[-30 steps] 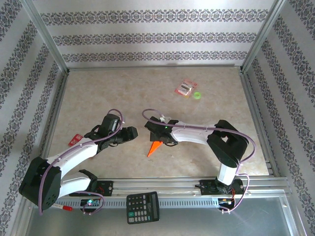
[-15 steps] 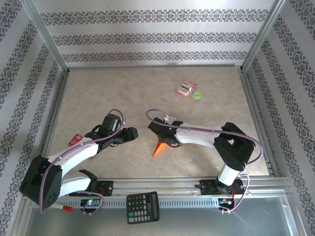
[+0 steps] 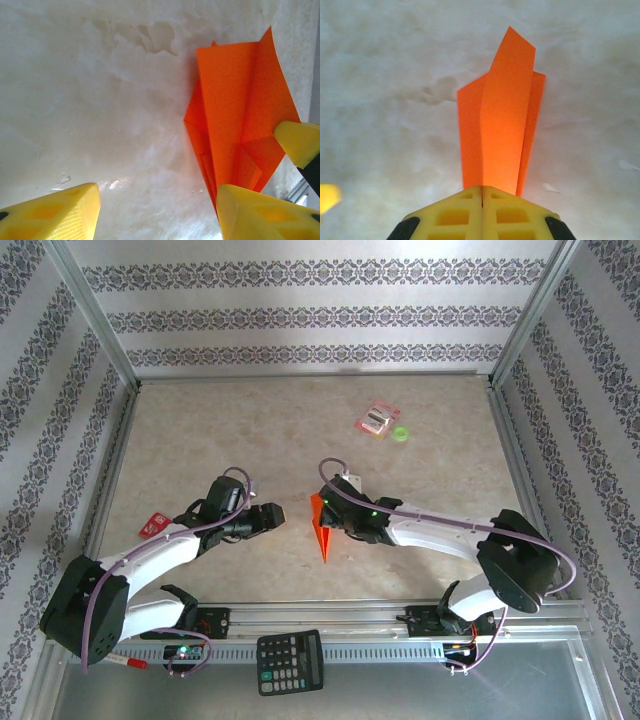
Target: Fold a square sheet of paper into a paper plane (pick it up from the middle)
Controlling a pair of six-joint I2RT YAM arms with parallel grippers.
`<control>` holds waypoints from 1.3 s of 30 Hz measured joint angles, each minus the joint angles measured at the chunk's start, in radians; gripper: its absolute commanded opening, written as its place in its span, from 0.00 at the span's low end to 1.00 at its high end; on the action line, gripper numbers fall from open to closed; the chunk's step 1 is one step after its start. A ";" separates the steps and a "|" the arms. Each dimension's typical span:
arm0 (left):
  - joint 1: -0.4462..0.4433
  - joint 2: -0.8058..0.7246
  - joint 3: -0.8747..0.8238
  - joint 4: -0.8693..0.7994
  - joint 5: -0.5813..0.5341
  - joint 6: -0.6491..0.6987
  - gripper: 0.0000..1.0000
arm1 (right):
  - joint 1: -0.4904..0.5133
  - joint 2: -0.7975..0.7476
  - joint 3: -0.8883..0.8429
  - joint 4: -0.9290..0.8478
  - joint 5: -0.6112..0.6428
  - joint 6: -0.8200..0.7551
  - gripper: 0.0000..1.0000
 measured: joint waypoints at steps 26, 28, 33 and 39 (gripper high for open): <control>-0.119 0.372 0.086 0.254 0.155 -0.092 0.52 | -0.085 0.050 -0.288 0.461 -0.164 0.076 0.00; -0.120 0.385 0.093 0.264 0.161 -0.093 0.47 | -0.085 0.050 -0.291 0.466 -0.164 0.076 0.00; -0.120 0.437 0.118 0.296 0.171 -0.100 0.29 | -0.085 0.050 -0.301 0.476 -0.164 0.079 0.00; -0.120 0.479 0.152 0.319 0.173 -0.110 0.06 | -0.085 0.050 -0.314 0.480 -0.164 0.079 0.00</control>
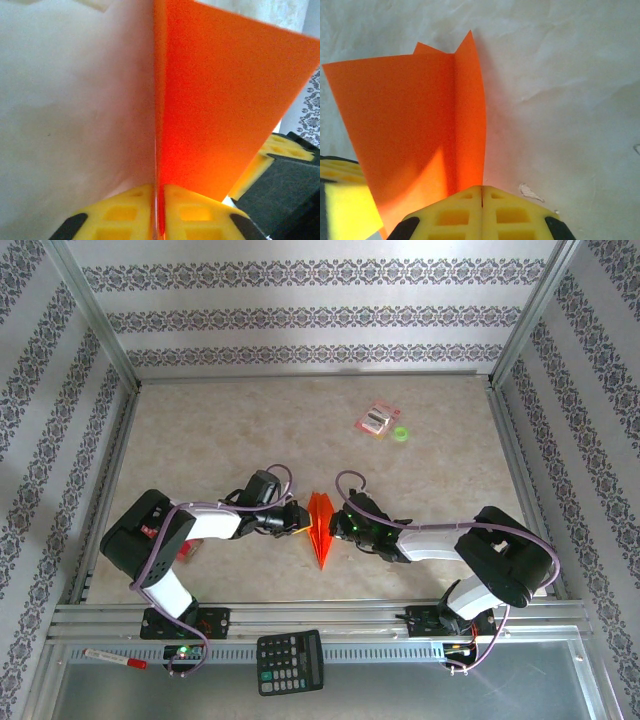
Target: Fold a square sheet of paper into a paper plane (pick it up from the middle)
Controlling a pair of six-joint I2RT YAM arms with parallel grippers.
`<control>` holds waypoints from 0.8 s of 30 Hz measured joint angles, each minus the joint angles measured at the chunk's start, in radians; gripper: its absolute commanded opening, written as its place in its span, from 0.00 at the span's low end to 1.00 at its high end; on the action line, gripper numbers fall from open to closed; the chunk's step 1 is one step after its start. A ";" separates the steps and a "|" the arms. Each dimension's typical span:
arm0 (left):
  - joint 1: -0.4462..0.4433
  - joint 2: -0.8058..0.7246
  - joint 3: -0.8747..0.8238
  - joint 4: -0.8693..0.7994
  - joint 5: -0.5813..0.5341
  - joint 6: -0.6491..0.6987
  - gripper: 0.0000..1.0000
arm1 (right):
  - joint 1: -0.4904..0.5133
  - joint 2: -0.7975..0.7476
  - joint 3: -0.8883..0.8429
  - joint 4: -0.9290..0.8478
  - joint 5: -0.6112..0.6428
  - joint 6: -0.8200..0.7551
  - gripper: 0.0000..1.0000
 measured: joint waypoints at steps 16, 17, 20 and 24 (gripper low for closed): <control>0.057 0.000 0.001 0.001 -0.010 0.000 0.00 | -0.046 -0.033 -0.005 0.000 0.008 -0.005 0.00; 0.057 0.000 0.001 0.001 -0.009 0.000 0.01 | -0.046 -0.033 -0.005 0.000 0.008 -0.005 0.00; 0.061 0.000 0.001 0.001 -0.009 0.000 0.02 | -0.046 -0.020 -0.003 0.000 0.008 -0.006 0.00; 0.061 0.011 0.006 0.001 -0.009 0.000 0.08 | -0.046 0.007 0.000 0.000 0.008 -0.009 0.02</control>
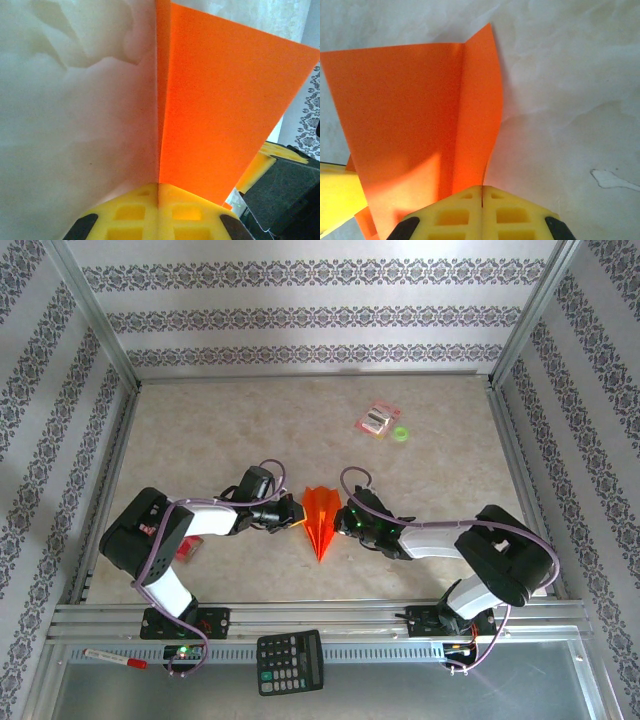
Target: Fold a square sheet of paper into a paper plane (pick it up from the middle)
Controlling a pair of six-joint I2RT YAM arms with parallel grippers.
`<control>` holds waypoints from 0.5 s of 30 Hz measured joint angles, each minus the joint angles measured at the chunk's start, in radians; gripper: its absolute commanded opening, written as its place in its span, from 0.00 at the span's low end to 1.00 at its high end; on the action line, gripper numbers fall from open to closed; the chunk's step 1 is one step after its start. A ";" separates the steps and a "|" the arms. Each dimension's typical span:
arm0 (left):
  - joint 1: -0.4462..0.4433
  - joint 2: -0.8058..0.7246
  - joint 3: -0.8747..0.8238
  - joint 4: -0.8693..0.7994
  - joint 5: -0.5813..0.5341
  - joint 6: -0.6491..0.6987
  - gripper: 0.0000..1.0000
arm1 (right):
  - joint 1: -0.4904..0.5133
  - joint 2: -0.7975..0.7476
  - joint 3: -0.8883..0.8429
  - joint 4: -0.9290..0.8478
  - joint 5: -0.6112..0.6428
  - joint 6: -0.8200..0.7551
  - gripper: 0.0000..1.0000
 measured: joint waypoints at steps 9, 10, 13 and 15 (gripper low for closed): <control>0.000 0.019 0.010 -0.004 -0.003 0.015 0.32 | -0.007 0.005 0.014 0.000 0.000 -0.027 0.19; 0.000 0.016 0.010 -0.007 -0.003 0.017 0.34 | -0.007 0.003 0.014 0.000 -0.001 -0.027 0.21; 0.000 -0.002 0.010 -0.016 -0.004 0.019 0.40 | -0.013 -0.011 0.014 -0.003 -0.001 -0.031 0.26; 0.003 -0.020 0.010 -0.027 -0.004 0.023 0.43 | -0.018 -0.031 0.013 -0.006 -0.002 -0.031 0.28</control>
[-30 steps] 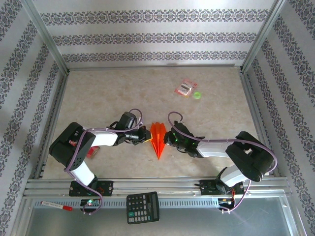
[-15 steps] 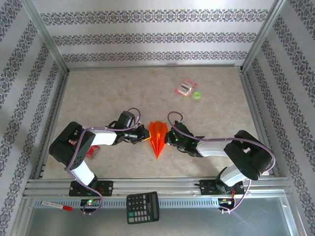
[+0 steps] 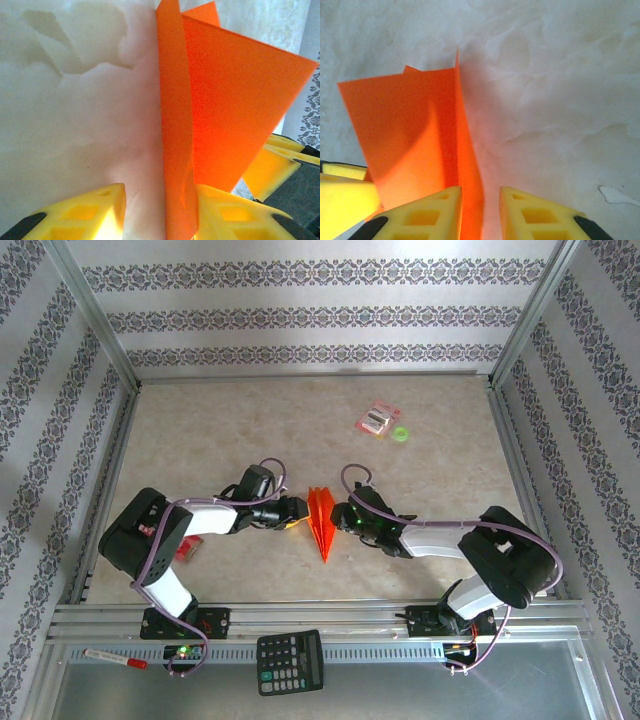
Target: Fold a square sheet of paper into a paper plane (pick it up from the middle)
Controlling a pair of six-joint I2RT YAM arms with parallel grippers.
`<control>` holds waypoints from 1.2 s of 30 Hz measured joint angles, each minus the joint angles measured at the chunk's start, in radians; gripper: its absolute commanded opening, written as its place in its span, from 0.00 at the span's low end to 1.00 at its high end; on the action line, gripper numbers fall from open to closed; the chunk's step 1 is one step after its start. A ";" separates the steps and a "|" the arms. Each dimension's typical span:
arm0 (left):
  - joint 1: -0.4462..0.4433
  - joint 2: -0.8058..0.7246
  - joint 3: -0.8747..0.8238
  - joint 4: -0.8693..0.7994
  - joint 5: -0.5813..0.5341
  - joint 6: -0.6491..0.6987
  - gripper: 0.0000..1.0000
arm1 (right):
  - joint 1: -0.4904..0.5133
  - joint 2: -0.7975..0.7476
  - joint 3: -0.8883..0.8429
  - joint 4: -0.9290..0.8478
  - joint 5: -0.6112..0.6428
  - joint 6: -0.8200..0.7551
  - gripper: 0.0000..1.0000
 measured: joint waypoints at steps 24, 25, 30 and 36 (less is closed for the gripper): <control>0.276 -0.450 0.090 -0.288 -0.447 0.360 1.00 | -0.375 -0.385 0.227 -0.472 0.285 -0.486 0.98; 0.289 -0.451 0.093 -0.288 -0.498 0.388 1.00 | -0.396 -0.383 0.228 -0.472 0.322 -0.518 0.98; 0.343 -0.420 0.092 -0.253 -0.746 0.590 1.00 | -0.496 -0.308 0.191 -0.405 0.508 -0.714 0.98; 0.443 -0.299 0.018 -0.090 -0.828 0.743 1.00 | -0.621 -0.200 -0.004 -0.153 0.472 -0.875 0.98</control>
